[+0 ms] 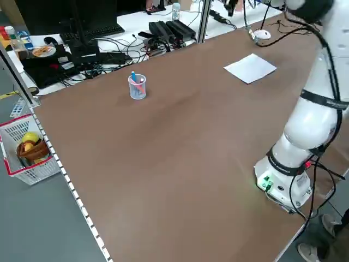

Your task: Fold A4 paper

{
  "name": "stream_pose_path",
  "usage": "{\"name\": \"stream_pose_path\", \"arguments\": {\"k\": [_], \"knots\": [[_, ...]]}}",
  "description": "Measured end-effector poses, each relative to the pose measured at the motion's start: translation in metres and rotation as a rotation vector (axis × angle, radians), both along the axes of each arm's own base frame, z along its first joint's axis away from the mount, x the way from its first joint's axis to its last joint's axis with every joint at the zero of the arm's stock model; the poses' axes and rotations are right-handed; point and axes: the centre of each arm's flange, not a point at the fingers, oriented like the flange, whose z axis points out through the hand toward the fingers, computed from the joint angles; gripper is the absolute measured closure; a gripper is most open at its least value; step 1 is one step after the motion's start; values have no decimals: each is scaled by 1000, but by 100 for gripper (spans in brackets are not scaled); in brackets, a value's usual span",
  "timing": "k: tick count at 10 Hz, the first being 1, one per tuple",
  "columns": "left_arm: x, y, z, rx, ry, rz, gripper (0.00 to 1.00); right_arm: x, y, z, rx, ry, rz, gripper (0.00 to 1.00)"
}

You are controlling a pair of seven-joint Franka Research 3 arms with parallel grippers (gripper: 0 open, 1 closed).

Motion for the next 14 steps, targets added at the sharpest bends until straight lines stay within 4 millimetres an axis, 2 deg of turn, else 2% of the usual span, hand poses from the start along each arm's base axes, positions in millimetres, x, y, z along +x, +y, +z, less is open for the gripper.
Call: {"name": "stream_pose_path", "arguments": {"k": [1, 2, 4, 5, 8, 10, 14], "knots": [[5, -15, -21, 11, 18, -8, 99, -4, 7, -19, 4, -9, -3, 12], [10, -25, -36, 17, 31, -22, 99, -10, 19, -38, 1, -19, 6, 28], [15, -44, -67, 38, 29, -25, 99, -25, 43, -68, 3, -14, 22, 42], [15, -57, -88, 62, 25, -27, 99, -31, 53, -81, 32, -7, 7, 58], [6, -98, -159, 149, -2, -43, 99, -38, 76, -133, 85, -2, -49, 74], [2, -116, -206, 168, -15, -44, 99, -39, 92, -174, 126, 34, -107, 87], [-7, -140, -269, 189, -49, -51, 99, -44, 127, -241, 131, 15, -139, 93]]}}
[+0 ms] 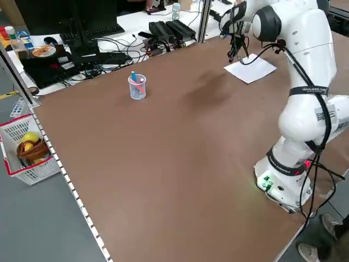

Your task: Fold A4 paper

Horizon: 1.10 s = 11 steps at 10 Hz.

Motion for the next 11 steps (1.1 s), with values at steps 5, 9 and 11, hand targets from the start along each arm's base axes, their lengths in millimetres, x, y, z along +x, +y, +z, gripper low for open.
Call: {"name": "stream_pose_path", "arguments": {"k": [5, 9, 11], "knots": [[1, -15, -29, 16, -23, 10, 99, -9, 12, -33, 30, 67, -39, 98], [0, -14, -50, 29, -31, 5, 99, -10, 30, -43, 46, 83, -23, 98], [-2, -18, -51, 41, -47, 5, 99, -8, 32, -48, 48, 85, -24, 98]]}}
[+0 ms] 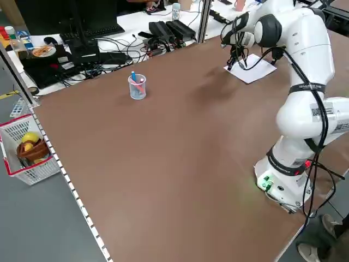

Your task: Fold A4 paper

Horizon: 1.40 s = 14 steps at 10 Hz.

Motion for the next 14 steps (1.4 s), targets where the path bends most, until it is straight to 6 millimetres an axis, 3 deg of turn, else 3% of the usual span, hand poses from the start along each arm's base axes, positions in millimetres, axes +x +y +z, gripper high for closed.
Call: {"name": "stream_pose_path", "arguments": {"k": [3, 10, 14], "knots": [[-2, -3, 0, 15, -12, -1, 99, 1, 4, -7, 10, 6, -12, 98], [-2, -3, -1, 16, -15, -2, 99, 7, 21, 6, 59, -3, -38, 98], [-2, -3, -1, 16, -16, -1, 99, 16, 28, 37, 106, -12, -40, 98]]}}
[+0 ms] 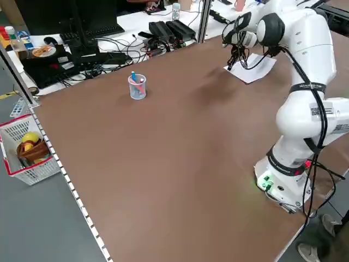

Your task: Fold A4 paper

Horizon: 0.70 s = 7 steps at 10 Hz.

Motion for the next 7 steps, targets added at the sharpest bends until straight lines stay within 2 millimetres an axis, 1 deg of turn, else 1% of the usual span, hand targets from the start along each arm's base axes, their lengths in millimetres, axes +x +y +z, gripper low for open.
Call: {"name": "stream_pose_path", "arguments": {"k": [1, 2, 7], "knots": [[0, 0, 0, 0, 0, 1, 99, 0, 1, 8, 9, 0, 6, 98], [0, 0, 0, 0, 0, 1, 99, -1, 5, 11, 16, -1, 9, 98], [0, 0, 0, -1, 0, 2, 99, -12, 30, 19, 67, 12, 11, 97]]}}
